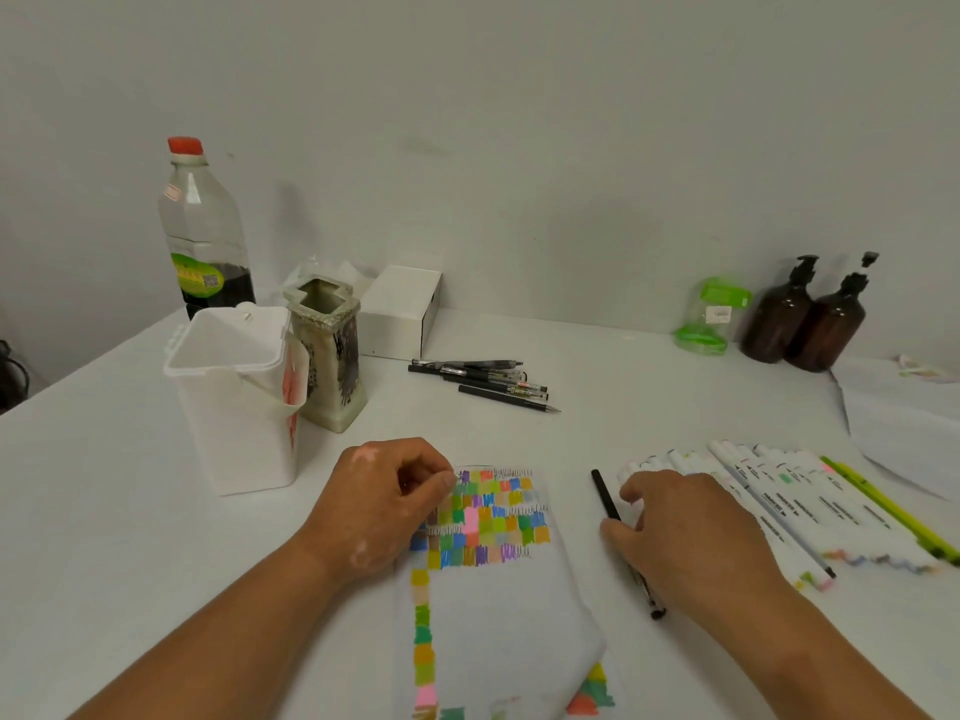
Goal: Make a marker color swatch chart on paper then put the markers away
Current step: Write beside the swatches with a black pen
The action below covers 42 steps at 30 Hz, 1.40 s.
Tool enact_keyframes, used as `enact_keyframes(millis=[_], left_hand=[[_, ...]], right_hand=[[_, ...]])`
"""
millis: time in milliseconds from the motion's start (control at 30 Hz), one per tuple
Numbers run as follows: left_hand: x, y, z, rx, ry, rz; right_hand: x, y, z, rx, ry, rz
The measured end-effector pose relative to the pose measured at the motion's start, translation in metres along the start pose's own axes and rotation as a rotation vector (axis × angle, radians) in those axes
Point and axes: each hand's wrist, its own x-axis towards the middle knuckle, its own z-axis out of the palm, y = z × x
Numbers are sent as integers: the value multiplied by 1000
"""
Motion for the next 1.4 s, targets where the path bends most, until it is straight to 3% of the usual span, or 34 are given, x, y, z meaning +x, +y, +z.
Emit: enact_keyframes(millis=[133, 333, 567, 867, 967, 1200, 1400], left_hand=[[3, -4, 2, -1, 9, 4], [2, -4, 1, 3, -7, 18], [2, -4, 2, 11, -29, 16], [-1, 6, -1, 37, -50, 35], [-2, 10, -2, 114, -90, 49], [-10, 19, 11, 383, -426, 194], [-12, 16, 6, 436, -441, 199]], right_hand=[[28, -16, -10, 73, 82, -128], [111, -55, 7, -45, -9, -355], [146, -71, 21, -135, -57, -364], [129, -73, -1, -128, -254, -441], [110, -63, -22, 101, -308, -401], [31, -37, -38, 1088, -244, -158], [-17, -45, 5, 1333, -267, -47]])
